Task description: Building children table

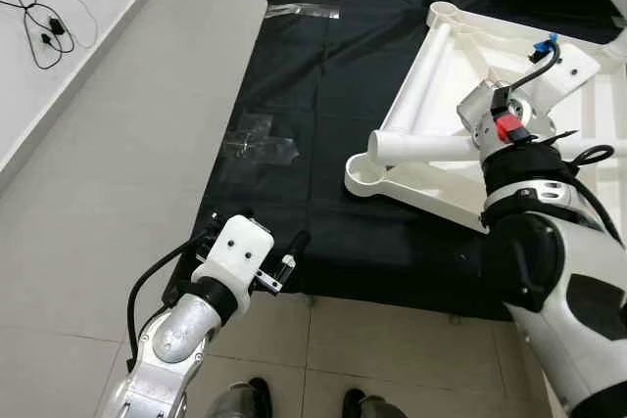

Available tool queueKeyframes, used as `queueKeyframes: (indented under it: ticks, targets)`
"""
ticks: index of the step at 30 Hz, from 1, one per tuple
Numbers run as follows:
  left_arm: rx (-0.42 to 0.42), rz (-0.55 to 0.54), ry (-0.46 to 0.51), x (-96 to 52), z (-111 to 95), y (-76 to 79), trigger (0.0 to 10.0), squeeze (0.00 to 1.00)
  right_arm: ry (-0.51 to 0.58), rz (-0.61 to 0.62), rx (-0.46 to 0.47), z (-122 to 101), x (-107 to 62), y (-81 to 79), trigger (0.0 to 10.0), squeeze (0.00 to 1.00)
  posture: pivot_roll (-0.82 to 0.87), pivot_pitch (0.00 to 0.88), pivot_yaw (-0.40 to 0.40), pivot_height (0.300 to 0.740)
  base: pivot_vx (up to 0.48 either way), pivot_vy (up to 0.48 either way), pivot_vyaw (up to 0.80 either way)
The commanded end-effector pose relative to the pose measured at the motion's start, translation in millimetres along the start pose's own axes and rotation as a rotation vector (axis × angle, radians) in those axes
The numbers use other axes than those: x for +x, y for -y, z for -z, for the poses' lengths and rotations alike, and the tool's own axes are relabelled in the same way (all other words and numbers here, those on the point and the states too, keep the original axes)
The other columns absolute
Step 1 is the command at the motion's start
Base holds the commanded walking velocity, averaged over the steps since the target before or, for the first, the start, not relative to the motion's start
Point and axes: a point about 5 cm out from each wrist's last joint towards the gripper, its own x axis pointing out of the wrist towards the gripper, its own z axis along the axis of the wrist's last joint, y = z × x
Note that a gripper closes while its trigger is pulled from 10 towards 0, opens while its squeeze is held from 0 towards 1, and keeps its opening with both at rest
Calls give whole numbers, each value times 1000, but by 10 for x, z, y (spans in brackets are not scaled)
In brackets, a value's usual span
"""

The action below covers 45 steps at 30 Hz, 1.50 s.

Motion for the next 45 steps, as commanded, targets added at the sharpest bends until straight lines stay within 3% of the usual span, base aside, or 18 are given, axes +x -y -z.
queueKeyframes:
  ticks: [1,7,17,18,24,28,30,31,32,34,36,37,39,40,41,42,44,45]
  targets:
    - [3,12,-16,-8,46,19,10000,0,-15,10,27,-21,11,10,10000,0,147,171,-24,740,0,0,0]
    - [1,11,-17,-4,60,24,10000,0,-128,38,12,88,37,29,10000,0,137,179,-27,740,0,0,0]
    - [10,6,-14,-10,55,21,10000,0,-395,82,-34,816,48,122,10000,0,139,189,-32,740,0,0,0]
    - [10,5,-14,-10,55,22,10000,0,-417,72,-23,884,47,128,0,0,139,189,-32,740,0,0,0]
    - [12,-4,-12,-11,52,14,10000,0,-440,42,-11,956,33,114,0,0,144,193,-39,740,0,0,0]
    - [13,-13,-12,-14,53,1,10000,0,-475,-49,44,960,-30,15,0,0,139,192,-36,740,0,0,0]
    - [16,-16,-11,-9,51,-2,10000,0,-419,-188,94,798,-107,-146,0,0,145,193,-38,740,0,0,0]
    - [16,-16,-11,-9,51,-2,10000,0,-419,-188,94,798,-107,-146,0,0,145,193,-38,740,0,0,0]
    - [16,-17,-8,-4,43,-4,10000,0,-373,-312,151,645,-174,-270,0,0,144,190,-38,740,0,0,0]
    - [16,-17,-8,-4,43,-4,10000,0,-373,-312,151,645,-174,-270,0,0,144,190,-38,740,0,0,0]
    - [9,-21,-1,6,19,-12,10000,0,-178,-674,290,142,-430,-566,0,0,146,191,-38,740,0,0,0]
    - [9,-21,-1,6,19,-12,10000,0,-178,-674,290,142,-430,-566,0,0,146,191,-38,740,0,0,0]
    - [-1,-21,2,20,10,-16,10000,0,66,-1113,372,-349,-867,-763,0,0,143,176,-35,740,0,0,0]
    - [-1,-21,2,20,10,-16,10000,0,66,-1113,372,-349,-867,-763,0,0,143,176,-35,740,0,0,0]
    - [-3,-20,3,26,10,-13,10000,0,149,-1289,359,-443,-1041,-784,0,0,143,170,-34,740,0,0,0]
    - [-3,-20,3,26,10,-13,10000,0,149,-1289,359,-443,-1041,-784,0,0,143,170,-34,740,0,0,0]
    - [-5,-19,5,36,6,-11,10000,0,194,-1548,323,-427,-1221,-750,0,0,143,165,-33,740,0,0,0]
    - [-5,-19,5,36,6,-11,10000,0,194,-1548,323,-427,-1221,-750,0,0,143,165,-33,740,0,0,0]
